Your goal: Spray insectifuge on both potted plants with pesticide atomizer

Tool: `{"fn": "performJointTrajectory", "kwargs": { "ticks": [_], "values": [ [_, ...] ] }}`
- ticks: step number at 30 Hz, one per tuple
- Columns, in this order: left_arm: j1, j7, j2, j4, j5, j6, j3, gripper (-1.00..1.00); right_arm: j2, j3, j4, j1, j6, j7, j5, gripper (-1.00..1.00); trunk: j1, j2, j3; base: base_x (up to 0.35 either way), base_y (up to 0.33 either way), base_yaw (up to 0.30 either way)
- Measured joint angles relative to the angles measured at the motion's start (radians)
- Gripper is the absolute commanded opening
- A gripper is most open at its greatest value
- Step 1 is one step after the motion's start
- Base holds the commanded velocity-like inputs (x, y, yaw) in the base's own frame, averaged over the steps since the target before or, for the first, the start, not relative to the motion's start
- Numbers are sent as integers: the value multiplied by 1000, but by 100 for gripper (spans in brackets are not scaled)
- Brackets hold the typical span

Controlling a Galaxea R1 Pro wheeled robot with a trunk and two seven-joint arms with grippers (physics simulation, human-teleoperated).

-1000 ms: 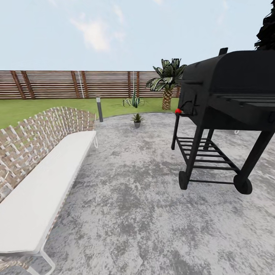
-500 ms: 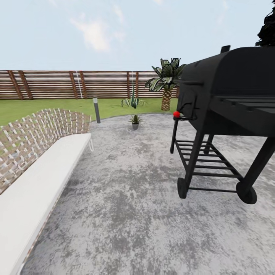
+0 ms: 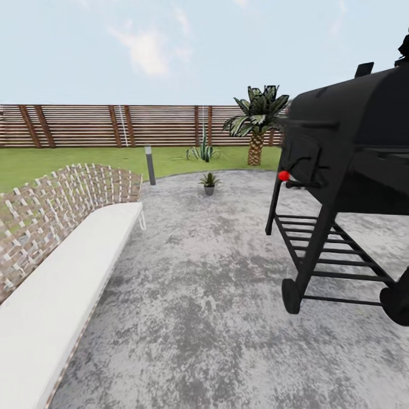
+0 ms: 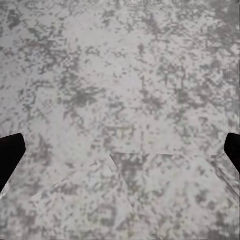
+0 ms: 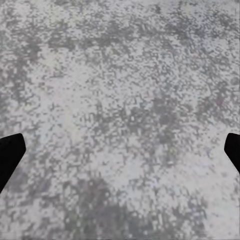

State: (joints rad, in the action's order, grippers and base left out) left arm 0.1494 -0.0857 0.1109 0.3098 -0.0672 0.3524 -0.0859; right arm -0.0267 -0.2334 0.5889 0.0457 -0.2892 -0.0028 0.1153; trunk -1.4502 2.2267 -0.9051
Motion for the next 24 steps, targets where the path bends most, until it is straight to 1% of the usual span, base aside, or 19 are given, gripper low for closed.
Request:
{"fn": "performJointTrajectory", "kwargs": {
  "ticks": [3, 8, 19, 24],
  "values": [
    [0, 0, 0, 0, 0, 0, 0, 100, 0, 0, 0, 0, 0, 0, 0, 100, 0, 0, -1, 299, 185, 146],
    [0, 0, -1, 0, 1, -1, 0, 100, 0, 0, 1, 0, -1, 0, 0, 100, 0, 0, -1, 320, 111, 33],
    [0, 1, -3, -1, 1, -1, 0, 100, 0, 1, -1, 0, -1, 0, 0, 100, 0, 0, -1, 336, 9, 2],
    [0, 1, -3, -1, 1, -1, -1, 100, 0, 1, -1, 0, -1, 0, 0, 100, 0, 0, -1, 336, -55, 0]
  ]
}}
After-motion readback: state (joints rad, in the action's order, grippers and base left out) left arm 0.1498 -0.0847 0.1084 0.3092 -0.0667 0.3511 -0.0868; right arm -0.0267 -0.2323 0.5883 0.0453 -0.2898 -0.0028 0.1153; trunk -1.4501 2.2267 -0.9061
